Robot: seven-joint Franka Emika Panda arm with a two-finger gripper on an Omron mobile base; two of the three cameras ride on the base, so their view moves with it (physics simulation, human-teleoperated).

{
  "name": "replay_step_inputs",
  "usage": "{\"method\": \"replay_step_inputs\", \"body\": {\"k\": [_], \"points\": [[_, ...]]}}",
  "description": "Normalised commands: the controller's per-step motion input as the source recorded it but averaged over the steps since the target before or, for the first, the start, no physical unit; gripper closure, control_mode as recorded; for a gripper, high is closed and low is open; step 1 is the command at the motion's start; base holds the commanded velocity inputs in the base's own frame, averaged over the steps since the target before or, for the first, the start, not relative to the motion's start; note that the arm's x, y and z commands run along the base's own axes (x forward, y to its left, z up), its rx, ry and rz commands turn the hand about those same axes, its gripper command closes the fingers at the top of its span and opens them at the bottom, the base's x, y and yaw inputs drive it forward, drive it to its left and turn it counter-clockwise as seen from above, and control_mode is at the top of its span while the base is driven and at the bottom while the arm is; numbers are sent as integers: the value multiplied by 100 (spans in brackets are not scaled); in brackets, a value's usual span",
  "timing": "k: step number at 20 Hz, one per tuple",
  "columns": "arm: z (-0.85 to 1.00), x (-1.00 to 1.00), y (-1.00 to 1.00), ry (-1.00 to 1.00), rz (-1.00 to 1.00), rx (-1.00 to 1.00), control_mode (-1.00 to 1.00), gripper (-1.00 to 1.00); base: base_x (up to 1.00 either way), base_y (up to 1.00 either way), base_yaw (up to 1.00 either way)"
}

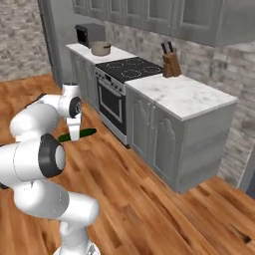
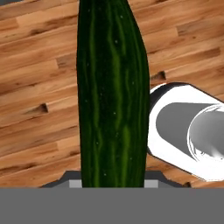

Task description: Turn on the sink faucet. Then move the cucumber from the counter to the sink. Turn off the sink. Move the vegetable from the sink to the pot next to the stove. Finally move the pot to the rear left burner.

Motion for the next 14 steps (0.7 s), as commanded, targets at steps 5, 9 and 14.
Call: {"method": "replay_step_inputs", "body": {"k": [5, 9, 14], "points": [[0, 0, 0, 0, 0, 0, 100, 100, 100, 23, -24], [0, 0, 0, 0, 0, 0, 100, 100, 100, 40, -21], [0, 0, 0, 0, 0, 0, 100, 100, 100, 51, -18]]}}
